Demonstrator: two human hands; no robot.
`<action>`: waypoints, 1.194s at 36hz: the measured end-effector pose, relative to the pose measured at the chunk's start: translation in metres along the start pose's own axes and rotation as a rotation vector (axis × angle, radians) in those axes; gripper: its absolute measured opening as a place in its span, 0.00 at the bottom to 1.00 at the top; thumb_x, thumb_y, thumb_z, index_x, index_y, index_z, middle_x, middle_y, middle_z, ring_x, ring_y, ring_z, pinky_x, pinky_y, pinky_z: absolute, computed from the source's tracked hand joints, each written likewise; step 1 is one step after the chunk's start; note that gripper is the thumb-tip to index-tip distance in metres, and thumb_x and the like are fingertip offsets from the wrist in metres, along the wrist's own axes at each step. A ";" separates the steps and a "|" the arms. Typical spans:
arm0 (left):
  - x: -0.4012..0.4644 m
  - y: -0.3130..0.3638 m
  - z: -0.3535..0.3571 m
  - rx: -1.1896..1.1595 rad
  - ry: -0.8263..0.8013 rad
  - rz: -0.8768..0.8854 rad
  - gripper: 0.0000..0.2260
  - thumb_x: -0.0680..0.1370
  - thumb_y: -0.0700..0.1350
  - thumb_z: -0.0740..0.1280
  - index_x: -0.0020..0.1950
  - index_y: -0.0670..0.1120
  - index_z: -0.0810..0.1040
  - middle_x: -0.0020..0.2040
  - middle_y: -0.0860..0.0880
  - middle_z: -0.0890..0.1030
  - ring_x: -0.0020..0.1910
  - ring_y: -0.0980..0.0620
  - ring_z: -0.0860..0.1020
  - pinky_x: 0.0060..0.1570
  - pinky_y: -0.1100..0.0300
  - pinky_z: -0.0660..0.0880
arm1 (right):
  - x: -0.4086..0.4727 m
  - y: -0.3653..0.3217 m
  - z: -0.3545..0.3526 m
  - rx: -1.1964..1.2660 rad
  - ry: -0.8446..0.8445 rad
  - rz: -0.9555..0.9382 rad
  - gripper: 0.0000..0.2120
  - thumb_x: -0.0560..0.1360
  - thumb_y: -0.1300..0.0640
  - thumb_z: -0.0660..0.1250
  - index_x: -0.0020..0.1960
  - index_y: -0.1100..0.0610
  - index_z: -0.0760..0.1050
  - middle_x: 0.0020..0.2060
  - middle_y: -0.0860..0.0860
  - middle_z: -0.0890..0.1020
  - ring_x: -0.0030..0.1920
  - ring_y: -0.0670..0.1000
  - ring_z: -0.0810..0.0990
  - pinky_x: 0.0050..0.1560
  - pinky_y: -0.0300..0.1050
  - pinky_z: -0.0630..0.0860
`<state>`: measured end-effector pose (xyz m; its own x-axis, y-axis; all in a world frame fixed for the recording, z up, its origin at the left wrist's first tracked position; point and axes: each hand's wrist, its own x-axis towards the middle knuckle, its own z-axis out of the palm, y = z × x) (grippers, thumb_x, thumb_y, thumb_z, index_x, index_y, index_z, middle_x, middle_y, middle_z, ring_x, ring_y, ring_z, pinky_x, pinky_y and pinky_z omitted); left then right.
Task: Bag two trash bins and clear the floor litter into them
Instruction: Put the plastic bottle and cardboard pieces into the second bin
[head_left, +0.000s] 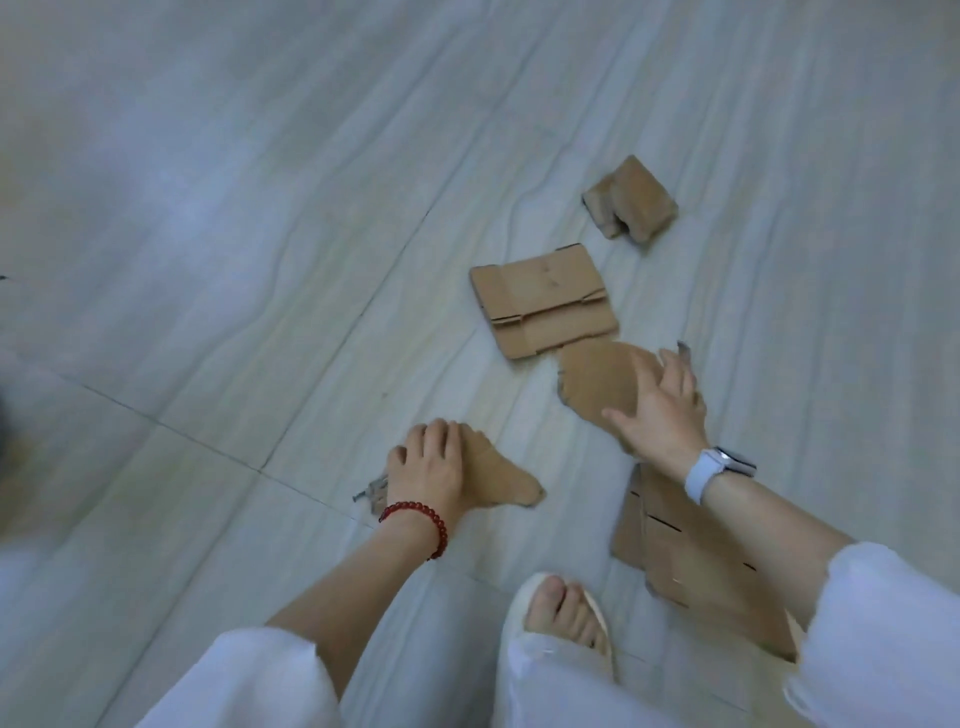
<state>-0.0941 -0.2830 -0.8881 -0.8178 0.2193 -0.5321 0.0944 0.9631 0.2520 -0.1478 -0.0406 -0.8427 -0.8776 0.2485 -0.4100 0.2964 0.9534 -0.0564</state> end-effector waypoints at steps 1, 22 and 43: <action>0.001 -0.002 0.005 0.018 0.011 -0.007 0.30 0.75 0.45 0.61 0.73 0.44 0.50 0.70 0.45 0.57 0.69 0.44 0.57 0.63 0.51 0.60 | 0.007 0.000 -0.001 0.062 0.025 0.014 0.35 0.73 0.50 0.67 0.74 0.53 0.54 0.74 0.58 0.47 0.74 0.60 0.42 0.70 0.60 0.54; 0.009 -0.073 -0.109 -0.275 -0.006 0.015 0.13 0.77 0.38 0.56 0.61 0.48 0.67 0.45 0.47 0.75 0.42 0.48 0.73 0.40 0.57 0.70 | -0.001 -0.080 -0.084 -0.372 -0.158 -0.090 0.06 0.75 0.62 0.56 0.46 0.59 0.71 0.46 0.56 0.77 0.49 0.58 0.76 0.43 0.44 0.65; -0.256 -0.276 -0.291 -0.496 1.367 -0.716 0.12 0.78 0.42 0.59 0.61 0.45 0.72 0.53 0.43 0.79 0.53 0.42 0.75 0.45 0.59 0.65 | -0.136 -0.461 -0.167 0.536 0.461 -1.148 0.14 0.78 0.58 0.57 0.62 0.60 0.71 0.47 0.63 0.81 0.46 0.67 0.77 0.41 0.52 0.68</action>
<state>-0.0761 -0.6502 -0.5867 -0.5045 -0.7845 0.3607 -0.4691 0.5997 0.6483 -0.2277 -0.4851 -0.6083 -0.7419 -0.5029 0.4436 -0.6685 0.5029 -0.5479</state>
